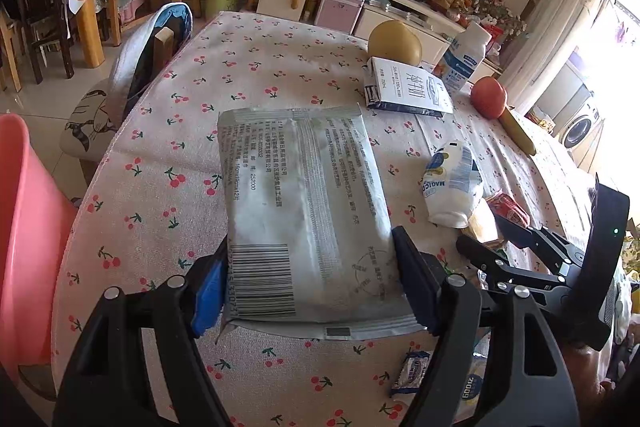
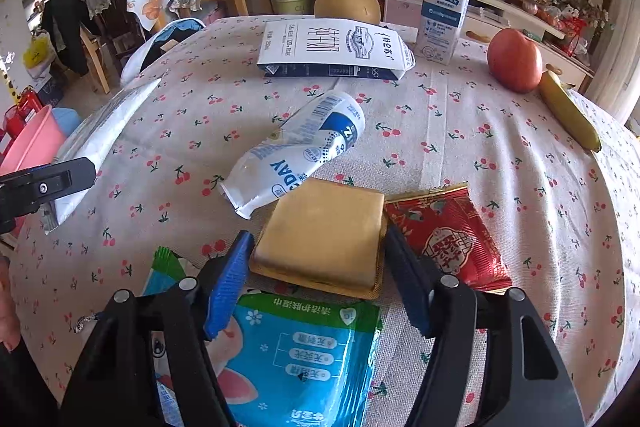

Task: Collect trash
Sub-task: 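Grasp the large white packet with the left tool while the right tool grasps the yellow cake packet, then lift the white packet with the left tool while the right tool carries the cake packet to the pink bucket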

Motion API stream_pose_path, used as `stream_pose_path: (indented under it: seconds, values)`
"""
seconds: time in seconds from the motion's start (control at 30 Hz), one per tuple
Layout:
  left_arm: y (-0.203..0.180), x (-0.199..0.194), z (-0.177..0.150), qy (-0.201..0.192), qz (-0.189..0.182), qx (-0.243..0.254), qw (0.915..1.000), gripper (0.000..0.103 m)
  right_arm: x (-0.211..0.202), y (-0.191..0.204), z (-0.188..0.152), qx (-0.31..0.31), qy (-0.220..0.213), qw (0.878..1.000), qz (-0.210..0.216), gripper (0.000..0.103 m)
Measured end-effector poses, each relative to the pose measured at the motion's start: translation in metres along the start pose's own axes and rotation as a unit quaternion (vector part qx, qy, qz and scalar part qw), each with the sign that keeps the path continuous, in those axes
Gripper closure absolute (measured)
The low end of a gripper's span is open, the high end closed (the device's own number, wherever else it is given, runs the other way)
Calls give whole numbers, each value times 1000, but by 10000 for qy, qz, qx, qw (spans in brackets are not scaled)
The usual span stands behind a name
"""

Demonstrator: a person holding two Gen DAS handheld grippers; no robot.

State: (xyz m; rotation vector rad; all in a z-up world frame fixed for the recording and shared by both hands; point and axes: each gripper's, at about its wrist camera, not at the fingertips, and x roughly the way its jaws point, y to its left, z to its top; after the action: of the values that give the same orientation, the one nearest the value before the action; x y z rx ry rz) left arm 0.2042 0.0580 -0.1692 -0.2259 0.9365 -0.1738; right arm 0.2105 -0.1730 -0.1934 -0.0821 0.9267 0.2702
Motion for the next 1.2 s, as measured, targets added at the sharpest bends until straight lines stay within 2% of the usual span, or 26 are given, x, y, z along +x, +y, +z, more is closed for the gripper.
stream_pose_path:
  seconds: [0.13, 0.33, 0.67, 1.0, 1.2]
  values:
    - [1, -3, -1, -13, -28, -17, 10000, 28, -7, -2, -4, 182, -112, 9997, 84, 37]
    - [8, -12, -2, -110, -66, -105, 9999, 28, -31, -2, -3, 288, -415, 9987, -6, 38]
    - [17, -30, -2, -317, -136, -206, 9992, 28, -74, 12, 1, 281, -881, 9957, -85, 38]
    - [46, -58, 1, -662, -80, -584, 9961, 28, -97, 72, 18, 0, -1112, 9931, 380, 38]
    - [75, -82, 3, -980, 188, -909, 9908, 28, -101, 124, 31, -326, -1153, 9898, 765, 38]
